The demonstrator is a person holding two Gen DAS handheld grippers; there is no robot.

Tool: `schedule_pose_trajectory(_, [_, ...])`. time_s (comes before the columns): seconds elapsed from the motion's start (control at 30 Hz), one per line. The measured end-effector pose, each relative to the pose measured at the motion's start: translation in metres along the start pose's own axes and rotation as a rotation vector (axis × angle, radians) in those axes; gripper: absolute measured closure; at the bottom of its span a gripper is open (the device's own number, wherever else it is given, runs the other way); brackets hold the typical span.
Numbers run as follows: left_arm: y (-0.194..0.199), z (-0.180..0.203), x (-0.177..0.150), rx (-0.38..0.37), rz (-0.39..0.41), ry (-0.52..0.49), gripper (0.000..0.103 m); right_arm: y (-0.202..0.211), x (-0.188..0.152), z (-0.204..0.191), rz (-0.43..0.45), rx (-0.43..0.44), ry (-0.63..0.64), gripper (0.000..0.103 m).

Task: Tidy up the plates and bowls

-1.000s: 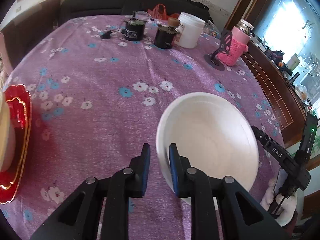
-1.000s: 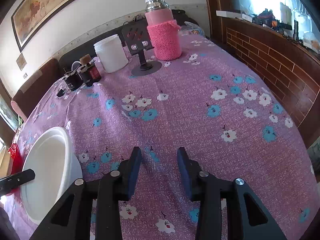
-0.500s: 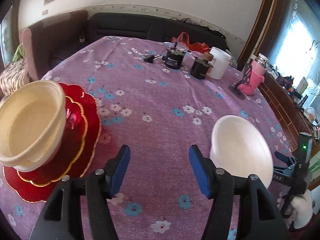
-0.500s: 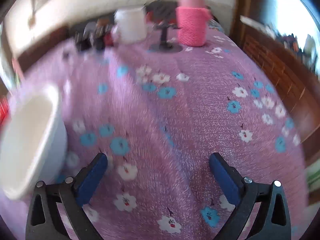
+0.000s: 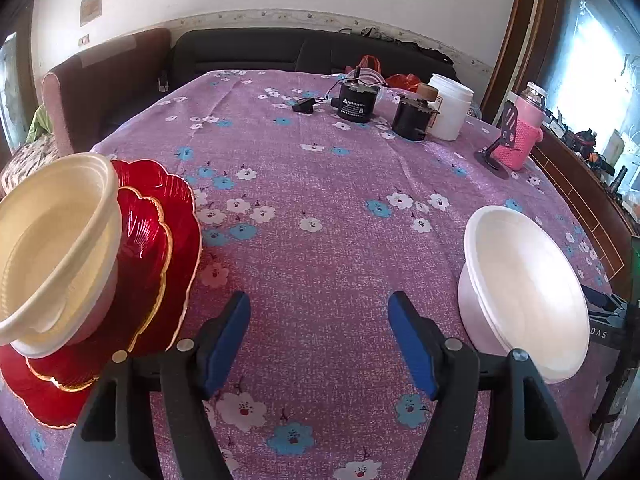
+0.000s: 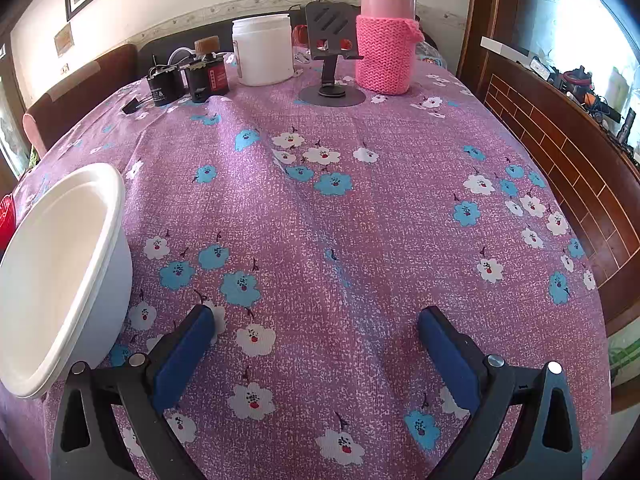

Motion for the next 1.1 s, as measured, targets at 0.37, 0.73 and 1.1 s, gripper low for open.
schedule_pose_trajectory(0.37, [-0.026,0.004,-0.012,-0.055,-0.082,-0.026,0.011,0.0,0.0,0.0,0.0,0.0,0.0,0.001])
schedule_pose_trajectory(0.73, [-0.037,0.026,-0.025,0.065,-0.108,-0.174,0.0,0.0,0.0,0.0,-0.001,0.0,0.0,0.001])
schedule_pose_trajectory(1.1, [-0.037,0.026,-0.024,0.063,-0.109,-0.171,0.0,0.0,0.001,0.0,-0.001,0.001,0.0,0.001])
Point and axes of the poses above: each gripper's, at about its wrist camera, not at the fingertips, and y roughly against the way its jaws point, z to its right, x to its top, the point moved 4 cm from there along -y, roughly the way its jaws point, and after that the axes turned 11 degrees about y, right-handed, at the moved point
